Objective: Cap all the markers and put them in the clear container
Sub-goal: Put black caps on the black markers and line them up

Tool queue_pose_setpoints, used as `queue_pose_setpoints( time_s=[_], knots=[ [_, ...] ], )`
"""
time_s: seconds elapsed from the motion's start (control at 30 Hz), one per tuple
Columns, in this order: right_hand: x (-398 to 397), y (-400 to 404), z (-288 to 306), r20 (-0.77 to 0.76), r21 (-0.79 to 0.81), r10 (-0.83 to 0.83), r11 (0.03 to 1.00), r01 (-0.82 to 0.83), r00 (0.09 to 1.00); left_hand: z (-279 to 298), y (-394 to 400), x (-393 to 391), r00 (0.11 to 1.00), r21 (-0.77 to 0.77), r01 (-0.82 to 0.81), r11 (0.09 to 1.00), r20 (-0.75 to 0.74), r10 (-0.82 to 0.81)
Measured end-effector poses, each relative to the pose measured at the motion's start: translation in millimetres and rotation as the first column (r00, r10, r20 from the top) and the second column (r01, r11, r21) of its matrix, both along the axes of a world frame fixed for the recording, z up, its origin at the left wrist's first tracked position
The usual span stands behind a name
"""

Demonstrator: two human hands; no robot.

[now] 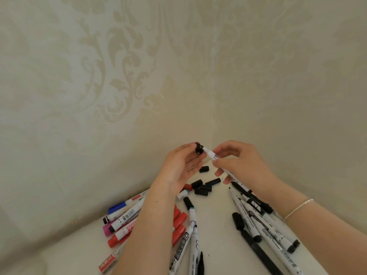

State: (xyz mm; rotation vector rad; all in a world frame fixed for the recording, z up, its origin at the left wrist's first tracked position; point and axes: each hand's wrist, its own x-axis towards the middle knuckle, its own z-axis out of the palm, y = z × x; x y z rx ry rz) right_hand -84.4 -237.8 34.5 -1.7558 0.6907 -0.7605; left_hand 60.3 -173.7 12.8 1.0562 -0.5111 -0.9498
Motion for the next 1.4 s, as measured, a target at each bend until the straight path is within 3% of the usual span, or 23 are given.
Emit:
queue_pose_setpoints(
  time_s=[0.13, 0.2, 0.23, 0.3, 0.33, 0.47, 0.7, 0.87, 0.9, 0.97, 1.13, 1.23, 1.3, 1.4],
  knots=[
    [3, 1, -1, 0.003, -0.066, -0.051, 0.996, 0.051, 0.999, 4, 5, 0, 0.999, -0.025, 0.008, 1.000, 0.031, -0.007],
    [2, -2, 0, 0.020, -0.093, -0.088, 0.992, 0.089, 0.996, 6, 9, 0, 0.982, 0.008, -0.038, 0.999, 0.185, 0.036],
    [1, -3, 1, 0.021, -0.104, -0.097, 0.990, 0.098, 0.995, 7, 10, 1, 0.937, 0.045, -0.107, 0.993, 0.340, 0.086],
    [-1, -4, 3, -0.004, -0.128, -0.096, 0.987, 0.094, 0.995, 8, 11, 4, 0.730, 0.072, -0.267, 0.961, 0.666, 0.154],
    [-2, -3, 4, -0.027, -0.142, -0.088, 0.986, 0.083, 0.996, 9, 11, 4, 0.648, 0.064, -0.301, 0.952, 0.746, 0.155],
    [-3, 0, 4, -0.065, -0.163, -0.052, 0.986, 0.041, 0.997, 16, 13, 4, 0.562, 0.040, -0.309, 0.950, 0.814, 0.148],
    [-2, -1, 1, -0.079, -0.194, -0.070, 0.980, 0.053, 0.994, 22, 15, 2, 0.335, 0.051, -0.376, 0.925, 0.938, 0.085],
    [-3, -2, 1, -0.142, -0.227, -0.044, 0.974, 0.011, 0.989, 23, 11, -3, 0.154, 0.098, -0.308, 0.946, 0.987, -0.052],
    [-4, -2, 1, -0.162, -0.235, -0.043, 0.972, 0.004, 0.986, 23, 12, -4, 0.153, 0.127, -0.286, 0.950, 0.984, -0.086],
    [-6, -4, 1, -0.170, -0.237, -0.038, 0.972, -0.004, 0.985, 23, 17, -2, 0.235, 0.192, -0.220, 0.956, 0.962, -0.139],
    [-7, -2, 0, -0.086, -0.157, 0.024, 0.987, -0.038, 0.996, 20, 26, 5, 0.673, 0.153, 0.048, 0.987, 0.726, -0.145],
    [-5, 2, -1, -0.053, -0.157, 0.036, 0.987, -0.044, 0.998, 17, 23, 1, 0.840, 0.093, 0.109, 0.990, 0.524, -0.142],
    [-1, 5, -4, -0.061, -0.170, 0.029, 0.985, -0.039, 0.998, 18, 19, -3, 0.834, 0.139, 0.052, 0.989, 0.538, -0.119],
    [6, 8, -8, -0.053, -0.211, -0.038, 0.977, 0.026, 0.998, 16, 11, -9, 0.717, 0.201, -0.094, 0.975, 0.693, -0.073]
  ],
)
